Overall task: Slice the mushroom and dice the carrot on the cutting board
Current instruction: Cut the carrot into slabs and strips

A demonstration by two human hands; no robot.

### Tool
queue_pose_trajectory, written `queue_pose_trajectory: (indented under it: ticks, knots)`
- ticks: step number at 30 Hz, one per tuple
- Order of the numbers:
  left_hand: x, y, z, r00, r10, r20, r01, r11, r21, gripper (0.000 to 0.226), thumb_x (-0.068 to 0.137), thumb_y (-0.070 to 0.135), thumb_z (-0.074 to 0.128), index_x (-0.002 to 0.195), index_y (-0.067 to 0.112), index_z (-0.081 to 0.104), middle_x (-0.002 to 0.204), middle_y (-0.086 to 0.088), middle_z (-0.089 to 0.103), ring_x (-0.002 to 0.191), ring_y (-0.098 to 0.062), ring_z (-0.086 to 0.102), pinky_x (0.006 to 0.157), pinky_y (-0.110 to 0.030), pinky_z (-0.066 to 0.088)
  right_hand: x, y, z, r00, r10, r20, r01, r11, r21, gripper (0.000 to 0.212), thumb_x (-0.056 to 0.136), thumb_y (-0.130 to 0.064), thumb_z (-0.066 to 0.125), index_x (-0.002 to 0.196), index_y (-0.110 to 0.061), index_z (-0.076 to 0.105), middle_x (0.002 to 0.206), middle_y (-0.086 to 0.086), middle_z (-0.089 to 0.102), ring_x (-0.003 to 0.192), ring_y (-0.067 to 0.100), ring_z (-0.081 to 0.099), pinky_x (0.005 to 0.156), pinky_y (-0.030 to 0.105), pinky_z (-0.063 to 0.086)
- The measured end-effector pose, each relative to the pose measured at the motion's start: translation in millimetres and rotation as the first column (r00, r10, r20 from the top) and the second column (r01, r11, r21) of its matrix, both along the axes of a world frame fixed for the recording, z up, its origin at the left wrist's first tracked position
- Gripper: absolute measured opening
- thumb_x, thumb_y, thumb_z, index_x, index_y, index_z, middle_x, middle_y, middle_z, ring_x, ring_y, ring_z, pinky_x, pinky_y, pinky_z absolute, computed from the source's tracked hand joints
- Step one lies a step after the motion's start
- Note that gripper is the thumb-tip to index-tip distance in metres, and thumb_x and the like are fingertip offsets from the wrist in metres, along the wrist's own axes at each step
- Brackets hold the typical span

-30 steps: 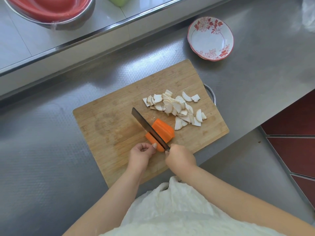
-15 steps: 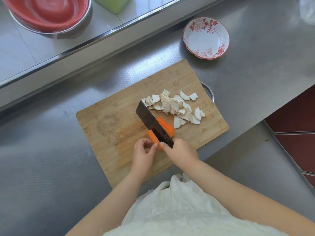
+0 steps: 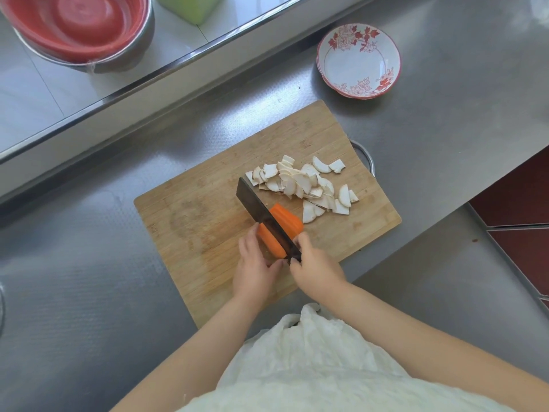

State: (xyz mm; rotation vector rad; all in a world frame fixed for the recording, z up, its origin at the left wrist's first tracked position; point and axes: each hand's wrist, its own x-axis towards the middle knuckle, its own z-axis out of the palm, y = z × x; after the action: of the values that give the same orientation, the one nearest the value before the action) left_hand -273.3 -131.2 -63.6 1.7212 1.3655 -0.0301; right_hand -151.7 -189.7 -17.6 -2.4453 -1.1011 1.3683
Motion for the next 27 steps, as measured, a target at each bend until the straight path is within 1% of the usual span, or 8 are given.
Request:
queue_pose_trajectory:
  ticks: [5,9,11,14,17,20,24,27]
  knots:
    - [-4,3,-2,0.997,-0.070,-0.014,0.071,0.996,0.060,0.088,0.079,0.034,0.075,0.145,0.031,0.017,0.148,0.011,0.016,0.084,-0.007,0.059,0.075,-0.040,0.055,1,-2,-1,1.000,0.024,-0.014,-0.023,0.999,0.039,0.030,0.097,-0.022,0.041,0.124,-0.030,0.033,0.088,-0.002,0.063,0.070,0.020,0.058,0.054,0.030,0.043]
    - [-5,7,2,0.997,-0.068,0.032,0.067,0.997,0.032,0.090,0.078,0.032,0.076,0.147,0.031,0.017,0.147,0.015,0.018,0.090,0.000,0.055,0.079,-0.036,0.054,3,-2,-2,0.999,0.027,-0.018,-0.026,0.999,0.037,0.032,0.097,-0.022,0.041,0.127,-0.031,0.034,0.085,-0.003,0.060,0.068,0.019,0.056,0.050,0.028,0.037]
    - [-4,9,3,0.997,-0.060,0.058,0.061,0.998,-0.019,0.094,0.077,0.027,0.078,0.148,0.029,0.017,0.146,0.013,0.020,0.092,0.003,0.054,0.080,-0.029,0.053,3,-2,-2,1.000,0.024,-0.017,-0.023,0.999,0.034,0.033,0.097,-0.023,0.041,0.128,-0.030,0.034,0.087,-0.003,0.061,0.069,0.019,0.057,0.051,0.028,0.039]
    - [1,11,6,0.982,0.094,0.166,-0.064,0.982,-0.176,0.088,0.078,0.019,0.079,0.147,0.025,0.024,0.141,0.006,0.032,0.099,0.003,0.057,0.083,-0.020,0.050,2,-3,-2,0.999,0.039,-0.004,-0.038,0.998,0.047,0.032,0.097,-0.024,0.040,0.129,-0.029,0.036,0.088,0.000,0.063,0.072,0.022,0.059,0.055,0.030,0.044]
    - [7,13,16,0.932,0.295,0.213,-0.232,0.933,-0.276,0.066,0.084,0.015,0.073,0.139,0.024,0.036,0.129,0.009,0.048,0.097,0.009,0.055,0.074,-0.011,0.047,-1,-5,-3,0.998,0.062,0.007,-0.063,0.994,0.091,0.031,0.096,-0.023,0.040,0.127,-0.029,0.038,0.079,0.000,0.062,0.069,0.023,0.059,0.056,0.034,0.046]
    - [5,8,21,0.863,0.407,0.300,-0.355,0.910,-0.212,0.046,0.087,0.005,0.067,0.120,0.030,0.046,0.117,0.014,0.057,0.104,0.002,0.058,0.085,-0.019,0.049,-1,-8,-2,0.998,0.068,-0.004,-0.067,0.985,0.161,0.031,0.096,-0.022,0.041,0.126,-0.030,0.040,0.065,-0.002,0.056,0.060,0.021,0.056,0.052,0.036,0.044]
    - [-3,2,26,0.898,0.266,0.351,-0.287,0.958,0.006,0.041,0.087,0.001,0.063,0.107,0.033,0.049,0.114,0.011,0.056,0.111,-0.001,0.053,0.090,-0.017,0.047,-1,-9,0,0.998,0.050,-0.030,-0.041,0.967,0.252,0.030,0.095,-0.019,0.043,0.125,-0.028,0.043,0.055,-0.005,0.046,0.053,0.019,0.050,0.050,0.036,0.039]
    - [-8,-1,22,0.886,0.285,0.366,-0.289,0.956,-0.046,0.036,0.087,0.001,0.063,0.101,0.033,0.053,0.111,0.009,0.057,0.112,-0.003,0.053,0.092,-0.021,0.048,-2,-8,-1,0.997,0.065,-0.036,-0.055,0.968,0.245,0.031,0.096,-0.020,0.043,0.126,-0.028,0.042,0.055,-0.008,0.044,0.053,0.017,0.049,0.051,0.036,0.039]
